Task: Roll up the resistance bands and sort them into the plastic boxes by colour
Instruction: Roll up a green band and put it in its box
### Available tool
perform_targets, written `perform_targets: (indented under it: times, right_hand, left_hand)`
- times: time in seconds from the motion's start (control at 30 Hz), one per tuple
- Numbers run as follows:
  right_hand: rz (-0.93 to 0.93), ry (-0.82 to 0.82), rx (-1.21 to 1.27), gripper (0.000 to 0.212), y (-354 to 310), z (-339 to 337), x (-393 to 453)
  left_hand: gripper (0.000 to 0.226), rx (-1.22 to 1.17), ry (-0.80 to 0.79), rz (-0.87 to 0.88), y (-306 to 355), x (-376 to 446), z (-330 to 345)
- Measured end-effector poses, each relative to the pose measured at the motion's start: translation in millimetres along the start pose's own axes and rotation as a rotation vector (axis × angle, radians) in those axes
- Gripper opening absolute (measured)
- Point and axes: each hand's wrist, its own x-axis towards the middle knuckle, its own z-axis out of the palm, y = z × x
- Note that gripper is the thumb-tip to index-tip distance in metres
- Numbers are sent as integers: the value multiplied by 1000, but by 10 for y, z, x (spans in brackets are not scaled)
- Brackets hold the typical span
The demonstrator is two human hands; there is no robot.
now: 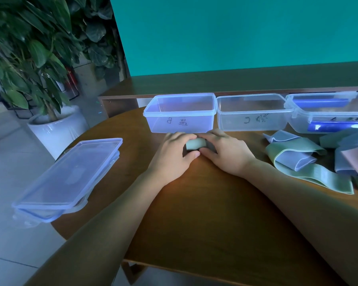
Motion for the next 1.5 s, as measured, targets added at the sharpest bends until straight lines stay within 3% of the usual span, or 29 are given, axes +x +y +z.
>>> perform_targets:
  times: [0.2,0.33,0.5,0.87,1.0,1.27,1.5]
  right_hand:
    - [45,-6,17,41,15,26,128]
    - [68,20,78,31,20,28,154]
    - [55,38,123,35,26,13,133]
    - [77,211,739,40,-65,-321,-471]
    - [132,293,856,30,-9,-700,-813]
    - [198,301,638,21,569,-1783,-1131]
    - [273,387,385,14,1364,-2285,-914]
  left_hand:
    - [51,-4,-78,-60,-55,128,18]
    - [42,-15,-87,-80,-58,205,16]
    - [35,-11,-86,-72,-21,208,6]
    - [34,-408,-29,-135,474,-100,-44]
    - [31,-555,-8,-80,886,-159,28]
    - [25,-711,-46,-4,1789,294,360]
    - [32,-558,-2,3,2288,912,682]
